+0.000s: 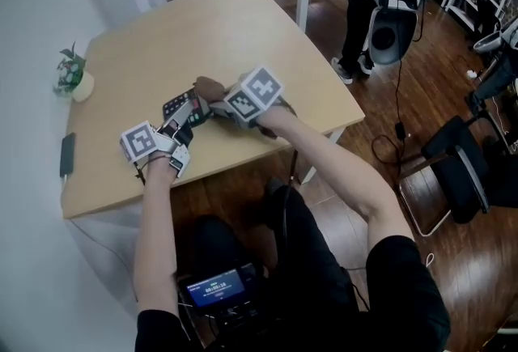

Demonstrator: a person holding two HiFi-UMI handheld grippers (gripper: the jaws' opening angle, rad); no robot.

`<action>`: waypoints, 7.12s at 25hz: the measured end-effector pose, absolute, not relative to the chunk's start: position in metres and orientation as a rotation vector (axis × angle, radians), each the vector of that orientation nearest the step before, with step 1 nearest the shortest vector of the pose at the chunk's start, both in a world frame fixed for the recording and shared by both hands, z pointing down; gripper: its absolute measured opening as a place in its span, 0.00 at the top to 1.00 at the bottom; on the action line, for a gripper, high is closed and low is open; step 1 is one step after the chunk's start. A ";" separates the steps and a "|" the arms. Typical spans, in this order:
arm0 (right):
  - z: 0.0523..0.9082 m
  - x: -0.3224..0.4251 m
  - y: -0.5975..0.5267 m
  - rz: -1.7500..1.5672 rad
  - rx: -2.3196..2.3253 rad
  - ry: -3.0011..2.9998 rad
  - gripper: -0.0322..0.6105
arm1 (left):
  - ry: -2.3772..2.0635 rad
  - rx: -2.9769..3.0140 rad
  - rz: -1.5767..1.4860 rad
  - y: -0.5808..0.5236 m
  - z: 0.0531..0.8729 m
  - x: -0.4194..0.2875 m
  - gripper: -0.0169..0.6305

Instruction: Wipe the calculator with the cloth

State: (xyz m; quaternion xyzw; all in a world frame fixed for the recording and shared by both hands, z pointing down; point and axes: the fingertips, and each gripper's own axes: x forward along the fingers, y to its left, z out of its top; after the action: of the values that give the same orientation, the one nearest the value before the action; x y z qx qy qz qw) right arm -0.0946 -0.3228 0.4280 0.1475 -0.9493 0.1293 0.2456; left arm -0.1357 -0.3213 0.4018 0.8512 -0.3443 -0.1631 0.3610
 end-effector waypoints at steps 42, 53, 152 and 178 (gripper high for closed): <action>0.402 -0.099 -0.411 0.280 0.654 -2.617 0.86 | -0.959 2.203 -0.411 -0.323 0.405 -0.144 0.99; 0.420 -0.100 -0.349 0.317 0.518 -2.606 0.86 | -0.923 2.154 -0.441 -0.319 0.400 -0.138 0.99; 0.404 -0.076 -0.233 1.089 0.373 -2.751 0.86 | -0.967 2.458 -0.403 -0.295 0.376 -0.144 0.97; 0.393 0.041 -0.244 0.874 0.775 -3.020 0.86 | -1.643 2.789 1.151 -0.322 0.409 -0.148 0.85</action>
State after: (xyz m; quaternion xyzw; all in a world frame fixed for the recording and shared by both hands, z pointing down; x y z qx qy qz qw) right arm 0.0406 -0.2442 0.3927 0.2390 -0.9316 0.2696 -0.0479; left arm -0.1483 -0.3219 0.4091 0.8031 -0.4731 0.3315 -0.1463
